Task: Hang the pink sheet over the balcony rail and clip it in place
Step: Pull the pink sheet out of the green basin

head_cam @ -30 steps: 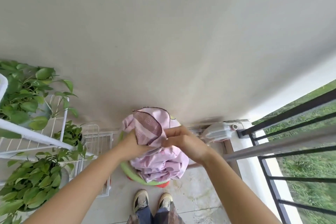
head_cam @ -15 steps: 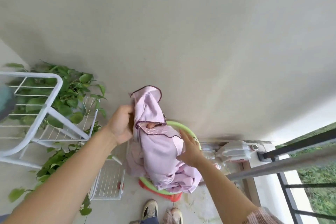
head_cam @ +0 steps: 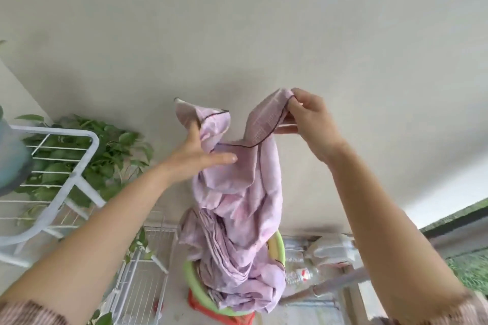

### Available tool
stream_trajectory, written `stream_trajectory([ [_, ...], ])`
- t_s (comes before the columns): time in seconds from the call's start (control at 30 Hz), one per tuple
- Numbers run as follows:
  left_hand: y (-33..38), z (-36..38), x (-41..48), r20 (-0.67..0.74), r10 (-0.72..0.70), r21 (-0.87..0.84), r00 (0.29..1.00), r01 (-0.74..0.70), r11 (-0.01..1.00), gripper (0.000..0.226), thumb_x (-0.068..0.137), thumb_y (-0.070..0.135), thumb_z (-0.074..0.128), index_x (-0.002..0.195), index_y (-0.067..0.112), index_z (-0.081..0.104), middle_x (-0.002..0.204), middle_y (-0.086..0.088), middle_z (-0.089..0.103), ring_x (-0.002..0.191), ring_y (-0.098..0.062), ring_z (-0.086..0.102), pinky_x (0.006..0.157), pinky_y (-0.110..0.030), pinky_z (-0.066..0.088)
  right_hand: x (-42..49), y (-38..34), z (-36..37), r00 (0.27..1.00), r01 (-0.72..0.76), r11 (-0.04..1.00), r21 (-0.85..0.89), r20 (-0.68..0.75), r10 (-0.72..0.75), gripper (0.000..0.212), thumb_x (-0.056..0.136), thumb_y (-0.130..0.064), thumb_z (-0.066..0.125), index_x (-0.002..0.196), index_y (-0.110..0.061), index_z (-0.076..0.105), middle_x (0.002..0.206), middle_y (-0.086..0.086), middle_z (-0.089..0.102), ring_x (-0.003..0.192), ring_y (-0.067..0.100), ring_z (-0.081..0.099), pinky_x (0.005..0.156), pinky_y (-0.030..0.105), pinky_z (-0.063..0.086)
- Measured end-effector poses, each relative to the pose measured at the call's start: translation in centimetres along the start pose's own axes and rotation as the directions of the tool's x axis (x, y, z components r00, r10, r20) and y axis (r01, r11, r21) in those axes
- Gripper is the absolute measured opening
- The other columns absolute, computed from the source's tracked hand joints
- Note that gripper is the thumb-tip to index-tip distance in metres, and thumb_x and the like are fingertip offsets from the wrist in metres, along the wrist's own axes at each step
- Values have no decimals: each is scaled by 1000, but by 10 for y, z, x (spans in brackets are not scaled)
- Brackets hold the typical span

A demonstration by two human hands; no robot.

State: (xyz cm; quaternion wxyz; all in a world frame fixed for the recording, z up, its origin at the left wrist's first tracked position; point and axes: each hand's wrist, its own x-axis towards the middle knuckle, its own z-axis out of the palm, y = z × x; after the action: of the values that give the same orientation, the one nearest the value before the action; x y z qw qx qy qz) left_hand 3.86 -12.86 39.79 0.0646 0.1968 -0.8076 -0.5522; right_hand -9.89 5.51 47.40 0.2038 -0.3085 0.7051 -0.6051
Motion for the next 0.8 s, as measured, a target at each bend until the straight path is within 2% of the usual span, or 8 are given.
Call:
stream_trajectory([
  [0.03,5,16,4,-12,30,195,999,-27,981,112,65,60,75,149,34,5,150,13,13,139,-8,16,113,-30,22,-5,-17,5,997,50,998,-28,67,-48,25,100,-9,40,82,-4,56,73,12,55,70,22,61,76,44,58],
  [0.1,18,39,14,-86,119,350,989,-82,933,87,62,77,63,136,35,42,136,-4,48,127,-23,46,102,-36,44,-17,-28,13,983,64,997,-39,175,-56,26,97,-12,46,82,5,56,77,15,56,75,25,58,79,47,55],
  [0.23,42,48,12,-96,121,70,988,-115,991,9,87,28,65,81,22,65,76,8,64,70,-5,58,65,-17,46,-30,-5,-15,993,-19,989,145,117,2,14,87,4,53,87,-4,65,93,10,69,90,23,63,82,37,53],
  [0.37,54,28,1,12,16,-383,1000,-10,924,8,90,20,60,92,17,67,86,2,72,81,-7,67,84,-25,52,-42,72,-33,950,-306,951,-56,56,309,50,59,5,53,104,-11,64,109,8,65,93,20,58,66,21,49],
  [0.47,74,16,-3,154,39,-641,987,69,765,14,87,15,56,93,12,68,89,-4,72,86,-15,69,90,-32,51,-54,143,-10,821,-502,807,-311,121,558,61,78,13,55,134,-9,50,128,15,54,94,21,52,60,14,47],
  [0.6,111,3,-12,123,118,-826,985,36,562,24,76,16,53,67,14,75,76,-1,73,76,-13,71,76,-25,57,-64,201,20,790,-476,726,-496,122,601,61,89,-17,64,144,-21,39,144,7,45,126,21,49,103,29,41],
  [0.7,136,-8,-19,-10,155,-889,988,-79,450,27,77,16,52,63,12,74,72,-3,73,74,-15,72,68,-26,58,-69,212,34,767,-453,707,-543,166,619,49,87,-36,66,133,-26,54,141,-2,51,129,17,48,107,31,38],
  [0.8,148,-18,-22,-135,191,-908,972,-199,369,35,83,15,49,58,11,73,69,-5,73,71,-15,72,61,-23,57,-67,208,42,829,-465,739,-487,54,557,70,84,-28,70,144,-19,35,142,0,45,132,20,42,106,27,34],
])
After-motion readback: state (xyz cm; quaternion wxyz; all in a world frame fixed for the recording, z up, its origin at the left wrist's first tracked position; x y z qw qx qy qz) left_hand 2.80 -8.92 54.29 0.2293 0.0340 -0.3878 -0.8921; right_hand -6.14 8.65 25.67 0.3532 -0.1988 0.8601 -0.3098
